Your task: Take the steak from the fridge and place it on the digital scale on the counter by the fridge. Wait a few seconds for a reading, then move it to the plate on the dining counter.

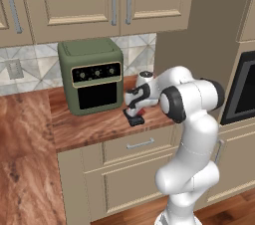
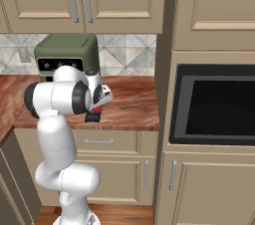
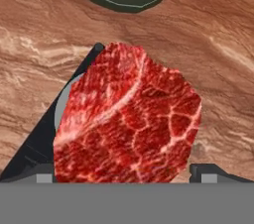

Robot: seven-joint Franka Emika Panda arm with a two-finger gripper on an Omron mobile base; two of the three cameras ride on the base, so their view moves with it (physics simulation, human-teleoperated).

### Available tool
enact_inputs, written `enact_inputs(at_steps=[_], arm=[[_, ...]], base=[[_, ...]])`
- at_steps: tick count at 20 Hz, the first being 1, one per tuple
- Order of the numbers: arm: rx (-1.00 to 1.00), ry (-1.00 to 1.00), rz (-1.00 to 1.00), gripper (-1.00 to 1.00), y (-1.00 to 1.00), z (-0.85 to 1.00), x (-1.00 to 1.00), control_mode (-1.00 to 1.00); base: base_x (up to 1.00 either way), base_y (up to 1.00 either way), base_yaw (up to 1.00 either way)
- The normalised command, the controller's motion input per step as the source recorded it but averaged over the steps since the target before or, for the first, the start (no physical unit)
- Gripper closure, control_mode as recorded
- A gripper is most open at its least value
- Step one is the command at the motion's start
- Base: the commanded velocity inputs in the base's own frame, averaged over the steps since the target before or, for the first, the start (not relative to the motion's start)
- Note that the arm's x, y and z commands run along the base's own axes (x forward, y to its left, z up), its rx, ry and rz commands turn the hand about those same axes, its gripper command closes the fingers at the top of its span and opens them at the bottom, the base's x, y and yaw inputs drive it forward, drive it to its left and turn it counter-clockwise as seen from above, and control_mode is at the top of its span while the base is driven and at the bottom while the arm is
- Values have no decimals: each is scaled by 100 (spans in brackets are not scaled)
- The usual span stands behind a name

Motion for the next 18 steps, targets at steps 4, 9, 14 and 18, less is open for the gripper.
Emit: enact_inputs(at_steps=[4, 9, 14, 18], arm=[[0, 0, 0, -100, 0, -11, 23, -100], [0, 3, 0, -100, 0, -22, 8, -100], [0, 6, 0, -100, 0, -37, 0, -100], [1, 11, 0, 100, 0, -48, 0, -100]], base=[[0, 0, 0], [0, 0, 0], [0, 0, 0], [0, 0, 0]])
